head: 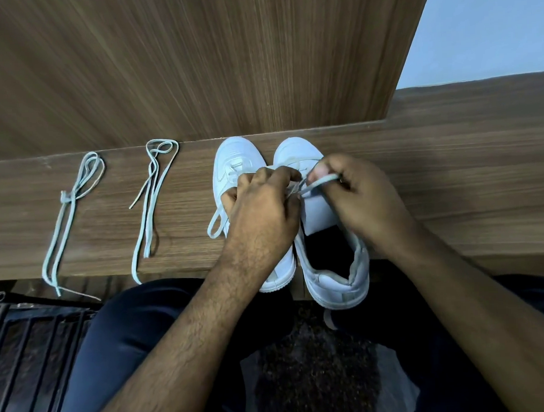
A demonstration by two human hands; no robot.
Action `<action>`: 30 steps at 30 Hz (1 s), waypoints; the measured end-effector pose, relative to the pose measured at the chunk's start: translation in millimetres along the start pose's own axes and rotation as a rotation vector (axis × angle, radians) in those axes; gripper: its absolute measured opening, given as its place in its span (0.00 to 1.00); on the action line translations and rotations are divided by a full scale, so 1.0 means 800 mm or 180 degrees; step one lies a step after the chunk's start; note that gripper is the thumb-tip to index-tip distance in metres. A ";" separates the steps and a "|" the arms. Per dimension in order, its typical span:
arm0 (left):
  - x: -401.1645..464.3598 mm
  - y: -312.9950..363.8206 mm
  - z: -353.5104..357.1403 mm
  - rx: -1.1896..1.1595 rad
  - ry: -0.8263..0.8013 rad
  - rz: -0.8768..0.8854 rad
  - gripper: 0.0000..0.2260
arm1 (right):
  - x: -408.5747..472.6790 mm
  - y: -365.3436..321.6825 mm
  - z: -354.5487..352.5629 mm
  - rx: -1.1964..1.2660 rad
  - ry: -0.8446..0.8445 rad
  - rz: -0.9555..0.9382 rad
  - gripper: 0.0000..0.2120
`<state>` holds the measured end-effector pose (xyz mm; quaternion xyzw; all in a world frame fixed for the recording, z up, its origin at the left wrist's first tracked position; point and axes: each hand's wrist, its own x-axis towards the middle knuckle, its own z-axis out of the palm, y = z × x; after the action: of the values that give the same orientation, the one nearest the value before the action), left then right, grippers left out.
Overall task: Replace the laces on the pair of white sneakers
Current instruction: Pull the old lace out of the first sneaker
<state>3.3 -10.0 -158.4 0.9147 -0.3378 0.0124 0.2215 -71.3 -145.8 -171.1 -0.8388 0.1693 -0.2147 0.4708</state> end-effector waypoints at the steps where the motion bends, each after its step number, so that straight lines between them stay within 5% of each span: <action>1: 0.000 0.000 0.000 0.0010 -0.0023 -0.0007 0.14 | 0.000 -0.008 -0.003 0.0739 0.0035 0.0279 0.08; 4: 0.001 0.001 -0.001 -0.0025 -0.0005 -0.0103 0.15 | 0.000 -0.027 -0.006 0.2004 -0.0089 0.0984 0.12; 6: 0.000 0.001 0.000 0.0022 0.0022 -0.0200 0.15 | -0.001 -0.032 -0.010 0.1926 -0.0011 0.1187 0.13; 12: 0.002 -0.003 -0.001 -0.0042 -0.0020 -0.0504 0.07 | -0.014 -0.033 -0.008 -0.1957 -0.0636 -0.0114 0.20; 14: 0.005 -0.005 -0.001 -0.0229 0.0019 -0.0580 0.06 | -0.016 -0.023 0.003 -0.2483 -0.0593 -0.0182 0.18; 19: 0.008 -0.009 0.002 -0.0499 0.0003 -0.0572 0.07 | -0.005 0.010 0.010 -0.1542 -0.0217 -0.0447 0.14; 24: 0.007 -0.005 -0.002 -0.0271 -0.0085 -0.0594 0.08 | -0.001 -0.022 0.005 0.2083 0.0034 0.0211 0.15; 26: 0.005 -0.004 -0.002 -0.0191 -0.0105 -0.0599 0.08 | -0.001 -0.038 -0.003 0.2914 0.0112 0.0522 0.16; 28: 0.004 -0.004 -0.002 -0.0196 -0.0084 -0.0613 0.08 | -0.003 -0.042 -0.009 0.2431 0.0286 0.0376 0.14; 30: 0.005 -0.004 -0.001 -0.0181 -0.0079 -0.0623 0.08 | -0.004 -0.032 -0.012 0.0623 0.0281 -0.0220 0.10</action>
<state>8.4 -9.5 -158.2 0.9368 -0.2498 -0.0302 0.2432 -77.0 -138.4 -145.0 -0.7838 0.1391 -0.2830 0.5349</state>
